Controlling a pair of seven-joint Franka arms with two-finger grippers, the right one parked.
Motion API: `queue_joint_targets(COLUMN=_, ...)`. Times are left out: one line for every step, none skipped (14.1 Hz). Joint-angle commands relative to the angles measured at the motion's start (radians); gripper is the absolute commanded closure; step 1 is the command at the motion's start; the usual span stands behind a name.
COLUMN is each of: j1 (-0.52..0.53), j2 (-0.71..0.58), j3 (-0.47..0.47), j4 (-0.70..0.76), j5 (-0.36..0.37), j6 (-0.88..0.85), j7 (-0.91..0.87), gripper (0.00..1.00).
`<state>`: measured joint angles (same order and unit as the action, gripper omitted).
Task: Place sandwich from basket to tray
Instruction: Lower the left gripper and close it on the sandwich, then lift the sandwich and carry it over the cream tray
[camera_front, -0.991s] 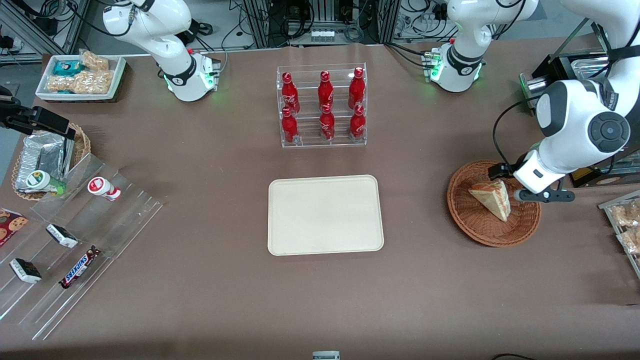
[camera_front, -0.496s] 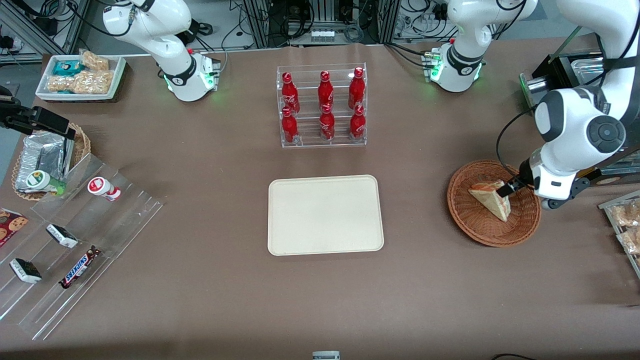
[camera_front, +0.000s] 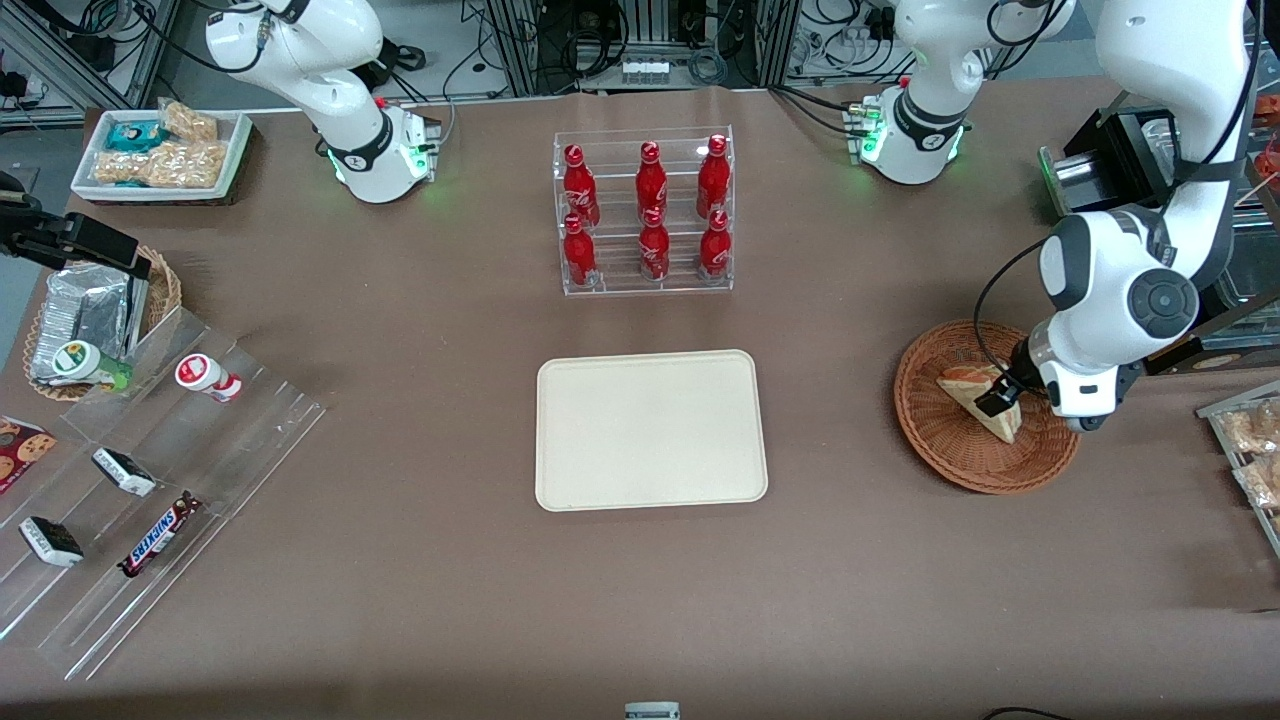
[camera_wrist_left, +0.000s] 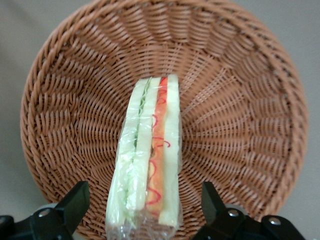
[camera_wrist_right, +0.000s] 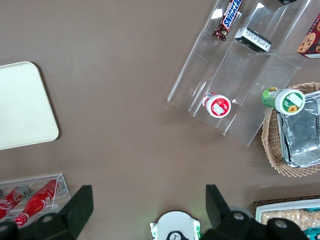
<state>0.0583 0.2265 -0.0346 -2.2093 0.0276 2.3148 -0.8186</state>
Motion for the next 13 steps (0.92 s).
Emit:
queue_joint_targets(j1=-0.003, j2=0.005, j3=-0.001, j4=-0.004, j5=0.006, j6=0.015, j7=-0.085, gripper=0.66)
queue_joint_targets(j1=-0.003, j2=0.011, j3=-0.001, j4=0.003, j5=0.006, j6=0.012, j7=-0.102, gripper=0.87)
queue_joint_targets(j1=-0.003, j2=0.008, j3=-0.001, j4=0.005, j5=0.006, j6=0.009, j7=-0.102, gripper=0.93)
queue_joint_targets(j1=-0.003, j2=0.002, j3=-0.002, j4=0.013, j5=0.006, j6=0.0, j7=-0.102, gripper=0.96)
queue_joint_targets(j1=-0.005, j2=-0.006, j3=-0.004, j4=0.025, j5=0.008, j6=-0.029, j7=-0.099, gripper=0.96)
queue_joint_targets(j1=-0.018, j2=-0.012, j3=-0.005, j4=0.057, j5=0.008, j6=-0.087, j7=-0.097, gripper=0.96)
queue_joint_targets(j1=-0.049, j2=-0.012, j3=-0.005, j4=0.107, j5=0.006, j6=-0.16, j7=-0.099, gripper=0.96)
queue_joint_targets(j1=-0.07, j2=-0.009, j3=-0.005, j4=0.161, j5=0.003, j6=-0.231, j7=-0.1, gripper=0.96)
queue_joint_targets(j1=-0.099, j2=-0.004, j3=-0.005, j4=0.218, j5=-0.003, j6=-0.3, j7=-0.1, gripper=0.96)
queue_joint_targets(j1=-0.135, j2=-0.001, j3=-0.005, j4=0.261, j5=-0.008, j6=-0.343, j7=-0.1, gripper=0.96)
queue_joint_targets(j1=-0.182, j2=0.004, j3=-0.005, j4=0.293, j5=-0.011, j6=-0.366, j7=-0.1, gripper=0.96)
queue_joint_targets(j1=-0.237, j2=0.014, j3=-0.005, j4=0.318, j5=-0.026, j6=-0.367, j7=-0.099, gripper=0.96)
queue_joint_targets(j1=-0.277, j2=0.028, j3=-0.005, j4=0.342, j5=-0.044, j6=-0.364, j7=-0.094, gripper=0.96)
